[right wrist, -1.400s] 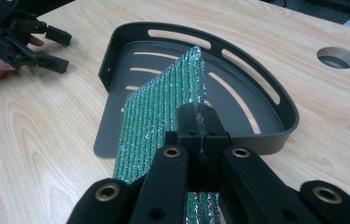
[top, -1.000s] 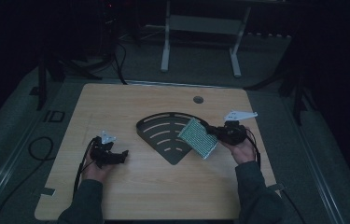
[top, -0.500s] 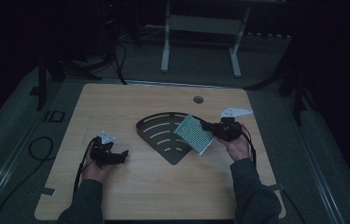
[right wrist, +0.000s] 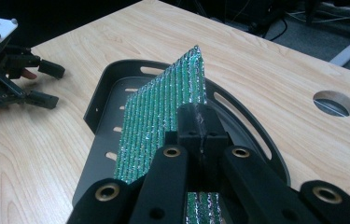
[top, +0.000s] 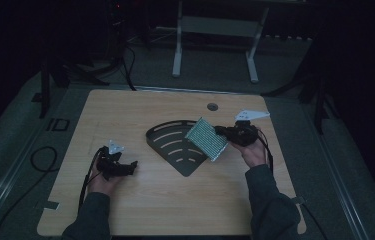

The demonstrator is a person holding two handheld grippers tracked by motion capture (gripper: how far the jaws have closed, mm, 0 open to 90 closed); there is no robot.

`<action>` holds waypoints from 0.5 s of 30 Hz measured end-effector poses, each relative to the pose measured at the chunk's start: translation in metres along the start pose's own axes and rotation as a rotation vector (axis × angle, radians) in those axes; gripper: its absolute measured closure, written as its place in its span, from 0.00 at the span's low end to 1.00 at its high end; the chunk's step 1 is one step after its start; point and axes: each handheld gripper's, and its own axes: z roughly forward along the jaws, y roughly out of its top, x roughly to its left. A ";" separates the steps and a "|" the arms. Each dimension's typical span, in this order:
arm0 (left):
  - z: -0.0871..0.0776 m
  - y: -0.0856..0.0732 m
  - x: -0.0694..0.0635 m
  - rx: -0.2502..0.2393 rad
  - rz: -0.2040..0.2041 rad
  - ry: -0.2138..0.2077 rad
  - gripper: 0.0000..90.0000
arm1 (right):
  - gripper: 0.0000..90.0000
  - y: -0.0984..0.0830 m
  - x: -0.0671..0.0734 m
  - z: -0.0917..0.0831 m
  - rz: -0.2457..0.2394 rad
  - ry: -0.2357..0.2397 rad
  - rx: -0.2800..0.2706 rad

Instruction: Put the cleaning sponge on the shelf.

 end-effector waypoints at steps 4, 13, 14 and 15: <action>0.000 0.000 0.000 -0.001 0.000 0.000 0.15 | 1.00 0.002 -0.001 0.001 -0.003 0.002 -0.003; 0.000 0.000 0.000 0.000 0.004 0.002 0.15 | 1.00 0.008 -0.004 0.009 -0.001 0.009 -0.006; 0.000 0.000 0.000 0.001 0.003 0.001 0.15 | 1.00 0.008 -0.005 0.010 -0.001 0.008 -0.006; 0.000 0.000 0.000 0.001 0.003 0.001 0.15 | 1.00 0.008 -0.005 0.010 -0.001 0.008 -0.006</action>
